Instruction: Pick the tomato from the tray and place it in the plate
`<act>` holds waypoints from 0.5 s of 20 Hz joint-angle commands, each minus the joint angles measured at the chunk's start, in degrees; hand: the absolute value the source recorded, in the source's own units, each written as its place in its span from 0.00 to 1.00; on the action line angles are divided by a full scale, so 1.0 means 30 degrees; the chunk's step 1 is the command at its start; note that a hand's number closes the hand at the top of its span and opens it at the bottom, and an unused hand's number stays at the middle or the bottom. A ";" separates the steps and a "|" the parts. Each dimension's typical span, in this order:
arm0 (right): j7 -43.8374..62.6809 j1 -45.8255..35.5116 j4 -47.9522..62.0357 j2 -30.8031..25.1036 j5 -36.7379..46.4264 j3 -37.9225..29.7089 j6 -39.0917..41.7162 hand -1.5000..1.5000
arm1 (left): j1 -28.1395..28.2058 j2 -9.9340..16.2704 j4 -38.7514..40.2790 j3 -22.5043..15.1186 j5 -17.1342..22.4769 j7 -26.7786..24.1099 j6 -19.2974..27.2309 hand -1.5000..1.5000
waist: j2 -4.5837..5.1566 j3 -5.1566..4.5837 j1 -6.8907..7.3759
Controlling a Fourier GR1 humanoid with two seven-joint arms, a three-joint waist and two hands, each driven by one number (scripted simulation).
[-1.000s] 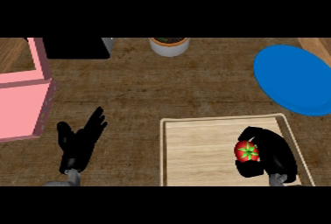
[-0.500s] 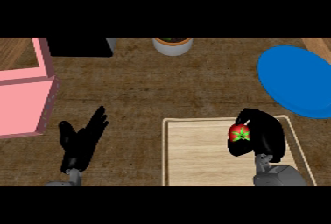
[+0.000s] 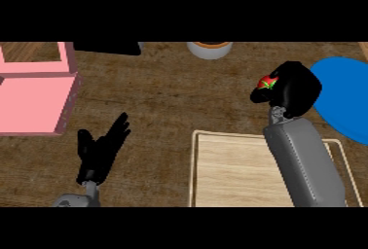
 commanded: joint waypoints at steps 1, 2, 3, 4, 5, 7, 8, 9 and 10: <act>0.3147 -0.2902 0.2533 0.0334 0.2781 -0.1454 -0.3183 1.00 | -0.0087 -0.0295 0.0170 -0.0381 -0.0325 0.0042 0.0183 0.50 | 0.0077 0.0037 0.0115; 0.3614 -0.3426 0.2791 0.0504 0.3677 -0.1523 -0.3609 1.00 | -0.0240 -0.0041 0.0124 -0.0086 0.0003 0.0108 -0.0129 0.50 | 0.0106 0.0018 0.0285; 0.3897 -0.4286 0.3078 0.0283 0.3985 -0.2187 -0.3595 1.00 | -0.0287 -0.0059 0.0257 -0.0194 -0.0214 0.0038 -0.0040 0.50 | 0.0066 0.0017 0.0115; 0.4347 -0.4258 0.3344 0.0396 0.4605 -0.2589 -0.4296 1.00 | 0.0012 -0.0040 0.0029 0.0052 -0.0069 0.0123 0.0154 0.50 | -0.0013 0.0033 0.0075; 0.4722 -0.4694 0.3428 0.0974 0.5030 -0.2763 -0.4857 1.00 | -0.0393 -0.0173 0.0191 -0.0126 -0.0161 0.0320 0.0140 0.50 | 0.0002 0.0037 -0.0076; 0.5148 -0.4612 0.4178 0.1024 0.6014 -0.3665 -0.5904 1.00 | -0.0454 0.0065 0.0289 0.0020 -0.0277 0.0356 0.0164 0.50 | 0.0022 0.0050 -0.0312; 0.4906 -0.4515 0.4399 0.0960 0.5925 -0.4321 -0.6719 1.00 | 0.0120 0.0124 0.0234 0.0253 -0.0002 -0.0244 -0.0023 0.50 | -0.0011 0.0054 -0.0314; 0.4658 -0.4461 0.4317 0.0820 0.6312 -0.4628 -0.7682 1.00 | 0.0094 -0.0228 0.0261 0.0007 -0.0342 -0.0187 0.0448 0.50 | -0.0026 0.0071 -0.0483; 0.4769 -0.4314 0.4245 0.1084 0.6531 -0.5025 -0.8382 1.00 | -0.0265 -0.0192 0.0324 0.0241 0.0008 0.0114 0.0263 0.50 | -0.0053 0.0072 -0.0717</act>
